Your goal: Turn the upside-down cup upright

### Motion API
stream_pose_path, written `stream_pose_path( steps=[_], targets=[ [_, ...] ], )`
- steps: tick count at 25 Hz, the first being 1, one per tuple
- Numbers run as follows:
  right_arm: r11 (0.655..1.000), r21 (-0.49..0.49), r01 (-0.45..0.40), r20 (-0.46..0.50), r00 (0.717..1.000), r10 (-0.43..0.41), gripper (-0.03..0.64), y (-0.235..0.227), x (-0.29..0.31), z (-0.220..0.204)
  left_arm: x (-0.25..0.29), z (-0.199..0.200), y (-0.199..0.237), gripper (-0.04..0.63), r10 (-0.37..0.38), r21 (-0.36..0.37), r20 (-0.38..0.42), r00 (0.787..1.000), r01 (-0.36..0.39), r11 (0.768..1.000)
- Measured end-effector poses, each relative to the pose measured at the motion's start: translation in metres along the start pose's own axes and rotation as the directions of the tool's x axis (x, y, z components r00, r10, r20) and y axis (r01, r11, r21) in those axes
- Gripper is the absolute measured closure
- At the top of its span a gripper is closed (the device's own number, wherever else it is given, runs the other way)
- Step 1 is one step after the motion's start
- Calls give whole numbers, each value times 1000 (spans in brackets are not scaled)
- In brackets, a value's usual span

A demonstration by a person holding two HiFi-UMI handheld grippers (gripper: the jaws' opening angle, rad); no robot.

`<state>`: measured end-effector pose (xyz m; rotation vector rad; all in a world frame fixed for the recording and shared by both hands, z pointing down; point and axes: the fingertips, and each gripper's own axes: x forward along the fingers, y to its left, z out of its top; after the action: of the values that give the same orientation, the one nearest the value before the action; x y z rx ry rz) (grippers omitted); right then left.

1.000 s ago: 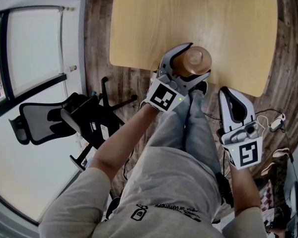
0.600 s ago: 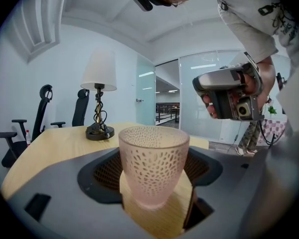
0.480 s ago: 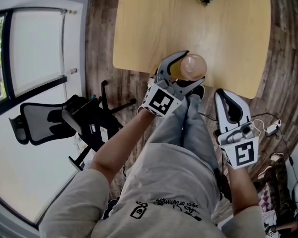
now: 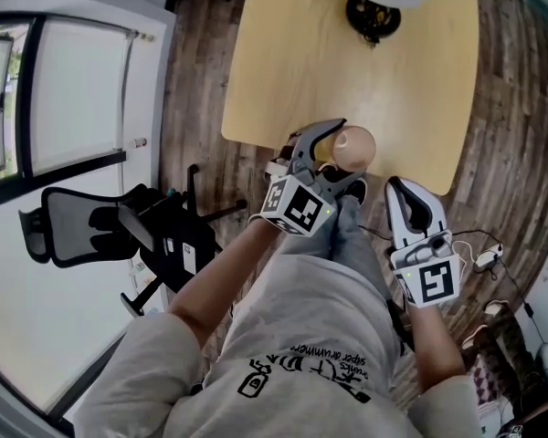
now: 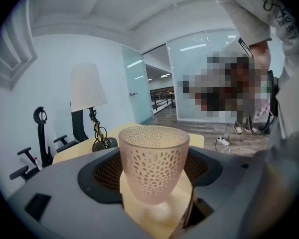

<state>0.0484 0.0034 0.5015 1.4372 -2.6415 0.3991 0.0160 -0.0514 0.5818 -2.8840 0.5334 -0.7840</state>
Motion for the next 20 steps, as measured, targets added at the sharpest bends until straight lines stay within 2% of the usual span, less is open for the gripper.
stream_pose_path(
  steps=[4,10,16,20],
  targets=[
    [1000,-2,-16,-25,1000,16,592,5,1,8,-6,8,-1,225,1,95,-74,997,6,995],
    [999,0,-38,-68,997,38,591,13,2,17,-13,19,-7,225,-24,186,-170,985,57,981],
    [996,10,-88,-109,990,89,591,24,0,17,-16,22,-18,225,-7,319,-307,952,111,941],
    [991,49,-122,-127,984,127,591,33,3,11,-17,23,-30,225,-20,360,-352,936,155,920]
  ],
)
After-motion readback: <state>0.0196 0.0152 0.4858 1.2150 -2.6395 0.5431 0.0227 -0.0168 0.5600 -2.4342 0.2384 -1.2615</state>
